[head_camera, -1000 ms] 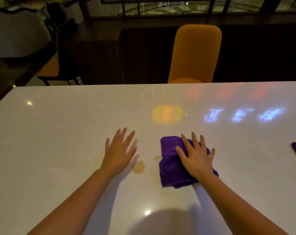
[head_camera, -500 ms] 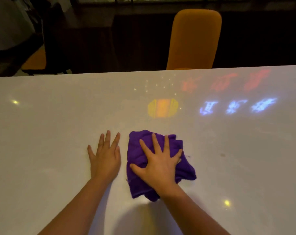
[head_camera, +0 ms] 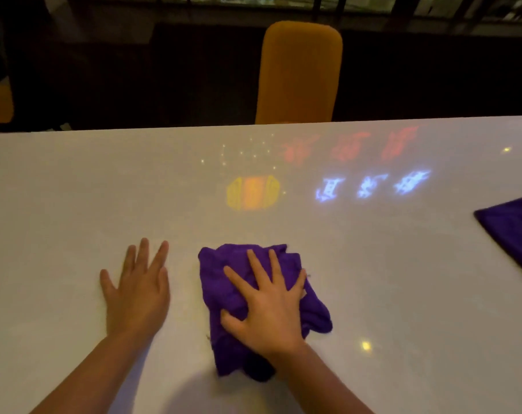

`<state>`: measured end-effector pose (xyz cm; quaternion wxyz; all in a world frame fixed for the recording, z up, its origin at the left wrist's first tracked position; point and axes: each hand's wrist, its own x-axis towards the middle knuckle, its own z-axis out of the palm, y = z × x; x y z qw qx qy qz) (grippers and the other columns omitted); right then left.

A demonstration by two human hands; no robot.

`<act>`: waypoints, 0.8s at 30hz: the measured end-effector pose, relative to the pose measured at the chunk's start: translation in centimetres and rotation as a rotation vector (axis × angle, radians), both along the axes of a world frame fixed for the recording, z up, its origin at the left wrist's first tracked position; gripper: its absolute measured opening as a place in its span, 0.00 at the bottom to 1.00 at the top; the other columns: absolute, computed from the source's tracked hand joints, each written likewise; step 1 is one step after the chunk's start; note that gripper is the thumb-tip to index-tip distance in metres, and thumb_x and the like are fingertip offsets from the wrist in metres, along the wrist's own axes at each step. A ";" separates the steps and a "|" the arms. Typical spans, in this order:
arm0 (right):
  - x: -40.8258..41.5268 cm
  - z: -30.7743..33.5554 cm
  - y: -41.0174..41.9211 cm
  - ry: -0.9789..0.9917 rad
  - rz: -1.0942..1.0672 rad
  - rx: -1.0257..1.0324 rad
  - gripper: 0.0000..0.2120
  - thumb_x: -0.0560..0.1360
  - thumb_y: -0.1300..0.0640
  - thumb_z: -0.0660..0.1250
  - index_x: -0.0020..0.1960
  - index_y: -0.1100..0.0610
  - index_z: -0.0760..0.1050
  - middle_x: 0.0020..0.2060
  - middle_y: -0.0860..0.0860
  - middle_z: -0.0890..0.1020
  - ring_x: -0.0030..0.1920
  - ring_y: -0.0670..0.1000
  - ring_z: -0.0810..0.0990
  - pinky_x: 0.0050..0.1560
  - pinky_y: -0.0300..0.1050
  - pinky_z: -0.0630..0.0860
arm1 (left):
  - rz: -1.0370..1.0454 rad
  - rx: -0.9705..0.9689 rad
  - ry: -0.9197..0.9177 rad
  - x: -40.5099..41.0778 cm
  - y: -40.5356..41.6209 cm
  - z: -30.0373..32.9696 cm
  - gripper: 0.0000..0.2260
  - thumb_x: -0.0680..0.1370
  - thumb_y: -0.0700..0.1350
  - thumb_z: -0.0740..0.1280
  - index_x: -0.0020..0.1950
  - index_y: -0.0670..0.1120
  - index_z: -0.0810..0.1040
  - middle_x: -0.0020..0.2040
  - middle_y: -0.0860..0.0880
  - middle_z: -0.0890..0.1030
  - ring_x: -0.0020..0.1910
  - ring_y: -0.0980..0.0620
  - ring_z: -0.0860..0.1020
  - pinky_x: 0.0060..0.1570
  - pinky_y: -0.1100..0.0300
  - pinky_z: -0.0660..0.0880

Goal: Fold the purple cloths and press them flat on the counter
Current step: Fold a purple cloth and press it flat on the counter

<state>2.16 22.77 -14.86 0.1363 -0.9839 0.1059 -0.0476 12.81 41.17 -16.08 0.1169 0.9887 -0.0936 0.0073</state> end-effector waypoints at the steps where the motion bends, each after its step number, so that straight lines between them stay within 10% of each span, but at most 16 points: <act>1: -1.0 0.1 -2.6 -0.021 -0.032 -0.028 0.33 0.65 0.29 0.53 0.69 0.33 0.53 0.76 0.46 0.53 0.75 0.56 0.42 0.64 0.72 0.28 | -0.006 -0.012 0.001 0.0 0.0 0.0 0.23 0.80 0.50 0.50 0.75 0.59 0.52 0.78 0.50 0.55 0.77 0.50 0.52 0.70 0.37 0.47; 7: 0.3 1.2 -13.6 0.109 -0.402 -0.029 0.37 0.64 0.24 0.49 0.70 0.33 0.48 0.77 0.49 0.47 0.75 0.58 0.41 0.64 0.78 0.43 | -0.015 -0.072 0.034 -0.1 -0.1 0.3 0.23 0.80 0.49 0.51 0.74 0.60 0.50 0.78 0.52 0.52 0.77 0.52 0.48 0.71 0.39 0.43; 16: 2.9 0.3 0.5 -0.057 0.102 0.076 0.37 0.64 0.29 0.56 0.71 0.38 0.53 0.76 0.50 0.52 0.75 0.58 0.44 0.67 0.71 0.32 | 0.019 0.021 0.015 0.0 -0.5 0.3 0.22 0.80 0.50 0.47 0.75 0.59 0.50 0.78 0.50 0.53 0.77 0.50 0.49 0.71 0.37 0.47; 24: 4.9 0.6 0.6 -0.007 0.014 0.100 0.35 0.66 0.30 0.53 0.70 0.39 0.55 0.76 0.50 0.52 0.75 0.56 0.44 0.67 0.70 0.33 | 0.023 0.049 0.029 -0.2 -0.6 0.7 0.22 0.80 0.51 0.47 0.75 0.59 0.50 0.78 0.50 0.52 0.77 0.51 0.49 0.71 0.38 0.48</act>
